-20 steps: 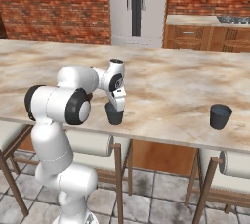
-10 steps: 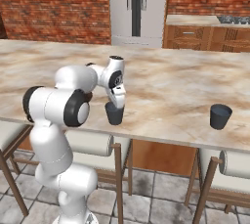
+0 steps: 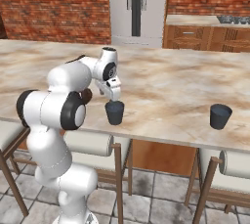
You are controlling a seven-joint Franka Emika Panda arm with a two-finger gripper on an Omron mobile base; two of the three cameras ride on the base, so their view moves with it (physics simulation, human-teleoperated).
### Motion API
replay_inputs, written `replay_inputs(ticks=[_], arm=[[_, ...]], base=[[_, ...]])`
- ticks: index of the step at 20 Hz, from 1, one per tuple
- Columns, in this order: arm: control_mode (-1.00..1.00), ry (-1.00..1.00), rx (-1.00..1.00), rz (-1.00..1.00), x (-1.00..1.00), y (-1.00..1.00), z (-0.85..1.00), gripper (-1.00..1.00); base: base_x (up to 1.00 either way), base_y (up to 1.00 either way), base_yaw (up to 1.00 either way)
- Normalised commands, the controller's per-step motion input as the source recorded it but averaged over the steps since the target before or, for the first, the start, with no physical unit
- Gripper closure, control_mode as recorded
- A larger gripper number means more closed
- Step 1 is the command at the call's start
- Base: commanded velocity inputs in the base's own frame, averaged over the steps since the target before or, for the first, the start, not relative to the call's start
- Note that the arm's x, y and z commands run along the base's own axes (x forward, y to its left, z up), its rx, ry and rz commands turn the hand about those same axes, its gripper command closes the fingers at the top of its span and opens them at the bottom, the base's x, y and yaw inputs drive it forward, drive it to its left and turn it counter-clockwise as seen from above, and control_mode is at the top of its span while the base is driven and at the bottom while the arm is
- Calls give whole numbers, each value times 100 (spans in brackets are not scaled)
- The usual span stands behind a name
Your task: There are four ice cubes in the ice bowl. Place two ice cubes in each glass of water.
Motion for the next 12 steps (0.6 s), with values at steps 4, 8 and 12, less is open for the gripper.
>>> replay_inputs(ticks=[4, 8, 12], arm=[[-100, 0, 0, 35, 0, 61, 4, -100], [-100, 0, 0, 41, 1, 80, 0, -100], [-100, -1, 0, 36, 18, 89, 0, -100]], base=[[0, 0, 0], [0, 0, 0], [0, 0, 0]])
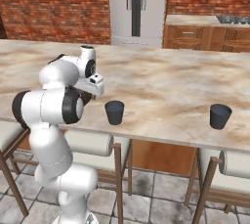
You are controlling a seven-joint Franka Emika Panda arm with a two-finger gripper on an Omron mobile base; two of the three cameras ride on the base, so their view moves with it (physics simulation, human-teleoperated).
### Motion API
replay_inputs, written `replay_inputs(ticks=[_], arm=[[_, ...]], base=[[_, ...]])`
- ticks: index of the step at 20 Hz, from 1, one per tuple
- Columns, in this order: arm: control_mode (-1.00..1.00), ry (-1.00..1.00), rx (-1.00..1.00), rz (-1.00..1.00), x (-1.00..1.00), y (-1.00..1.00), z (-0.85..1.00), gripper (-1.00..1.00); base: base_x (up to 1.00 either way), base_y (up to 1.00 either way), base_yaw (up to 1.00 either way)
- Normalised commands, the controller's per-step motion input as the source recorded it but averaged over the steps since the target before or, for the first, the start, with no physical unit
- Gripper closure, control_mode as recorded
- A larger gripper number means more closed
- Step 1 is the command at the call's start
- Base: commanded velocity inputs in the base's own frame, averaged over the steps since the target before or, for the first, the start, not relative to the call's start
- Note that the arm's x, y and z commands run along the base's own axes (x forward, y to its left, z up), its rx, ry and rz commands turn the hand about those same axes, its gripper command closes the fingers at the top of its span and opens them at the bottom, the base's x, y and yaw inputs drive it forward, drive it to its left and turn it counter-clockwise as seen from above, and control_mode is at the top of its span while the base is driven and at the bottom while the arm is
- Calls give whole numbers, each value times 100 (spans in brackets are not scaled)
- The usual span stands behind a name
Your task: There are four ice cubes in the ice bowl. Place two ice cubes in each glass of water.
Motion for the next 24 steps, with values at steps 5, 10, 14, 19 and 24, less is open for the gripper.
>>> replay_inputs(ticks=[5, 10, 14, 19, 24], arm=[[-100, -1, 0, 8, 43, 100, 0, -100], [-100, 0, 0, -4, 44, 84, -7, -100], [-100, 0, 0, -16, 21, 69, -13, -100], [-100, 0, 0, -30, 55, 16, -30, -100], [-100, 0, 0, -30, 40, 4, -27, -100]], base=[[0, 0, 0], [0, 0, 0], [0, 0, 0], [0, 0, 0], [0, 0, 0]])
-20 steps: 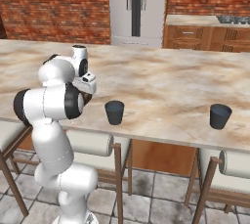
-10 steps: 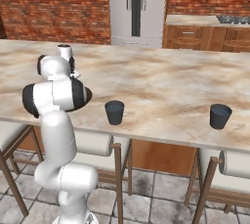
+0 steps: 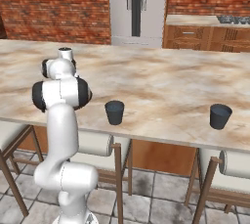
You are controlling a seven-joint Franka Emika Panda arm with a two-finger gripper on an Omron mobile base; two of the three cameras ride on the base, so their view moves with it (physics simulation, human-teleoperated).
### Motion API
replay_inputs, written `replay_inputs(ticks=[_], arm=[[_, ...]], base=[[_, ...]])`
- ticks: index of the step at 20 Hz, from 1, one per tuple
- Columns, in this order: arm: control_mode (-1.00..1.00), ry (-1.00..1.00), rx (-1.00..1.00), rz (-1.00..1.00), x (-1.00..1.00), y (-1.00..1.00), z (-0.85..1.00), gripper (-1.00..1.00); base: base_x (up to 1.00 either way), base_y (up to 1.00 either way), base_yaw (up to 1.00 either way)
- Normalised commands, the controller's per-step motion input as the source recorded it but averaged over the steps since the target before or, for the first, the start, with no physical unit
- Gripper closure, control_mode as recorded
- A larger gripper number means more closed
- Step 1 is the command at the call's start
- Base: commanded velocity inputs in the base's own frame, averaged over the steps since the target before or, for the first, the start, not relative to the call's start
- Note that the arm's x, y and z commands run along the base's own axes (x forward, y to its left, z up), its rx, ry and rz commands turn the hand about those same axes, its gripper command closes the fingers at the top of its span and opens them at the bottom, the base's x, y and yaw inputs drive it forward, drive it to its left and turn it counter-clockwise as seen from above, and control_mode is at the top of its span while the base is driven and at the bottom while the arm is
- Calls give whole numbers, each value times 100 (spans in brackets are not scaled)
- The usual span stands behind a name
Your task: There are four ice cubes in the ice bowl. Place two ice cubes in each glass of water.
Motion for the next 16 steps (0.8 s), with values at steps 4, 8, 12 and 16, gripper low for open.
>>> replay_inputs(ticks=[4, 8, 12, 16], arm=[[-100, -2, 4, -16, 3, 20, -2, -100], [-100, 0, 7, -12, 0, 2, -17, -100], [-100, 0, 5, -9, 5, 0, -32, -100], [-100, -2, 4, -6, 3, 6, -26, -100]], base=[[0, 0, 0], [0, 0, 0], [0, 0, 0], [0, 0, 0]])
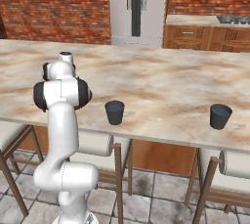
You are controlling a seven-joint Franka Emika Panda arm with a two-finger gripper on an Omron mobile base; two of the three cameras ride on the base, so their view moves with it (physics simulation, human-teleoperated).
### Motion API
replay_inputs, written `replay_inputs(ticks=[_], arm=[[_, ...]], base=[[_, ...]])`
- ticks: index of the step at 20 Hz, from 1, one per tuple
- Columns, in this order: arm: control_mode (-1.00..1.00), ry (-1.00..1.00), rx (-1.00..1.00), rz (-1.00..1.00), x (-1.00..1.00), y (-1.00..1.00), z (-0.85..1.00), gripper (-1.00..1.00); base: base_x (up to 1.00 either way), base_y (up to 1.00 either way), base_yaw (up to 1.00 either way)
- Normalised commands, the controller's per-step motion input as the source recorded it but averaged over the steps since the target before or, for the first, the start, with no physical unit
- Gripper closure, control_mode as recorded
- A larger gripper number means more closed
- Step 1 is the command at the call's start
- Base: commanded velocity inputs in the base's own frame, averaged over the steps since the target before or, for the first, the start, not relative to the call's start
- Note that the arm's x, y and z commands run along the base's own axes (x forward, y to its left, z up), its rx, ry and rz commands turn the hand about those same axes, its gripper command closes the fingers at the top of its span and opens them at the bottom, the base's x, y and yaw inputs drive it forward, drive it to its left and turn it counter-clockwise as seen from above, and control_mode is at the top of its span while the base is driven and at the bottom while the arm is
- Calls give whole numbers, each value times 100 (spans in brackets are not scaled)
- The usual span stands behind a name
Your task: There are four ice cubes in the ice bowl. Place two ice cubes in each glass of water.
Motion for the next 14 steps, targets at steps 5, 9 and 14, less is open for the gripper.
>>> replay_inputs(ticks=[5, 9, 14], arm=[[-100, -4, 3, -3, 0, 3, -11, -100], [-100, -1, 4, -1, 0, 0, -7, -100], [-100, 0, 3, 0, 1, 0, -2, -100]], base=[[0, 0, 0], [0, 0, 0], [0, 0, 0]])
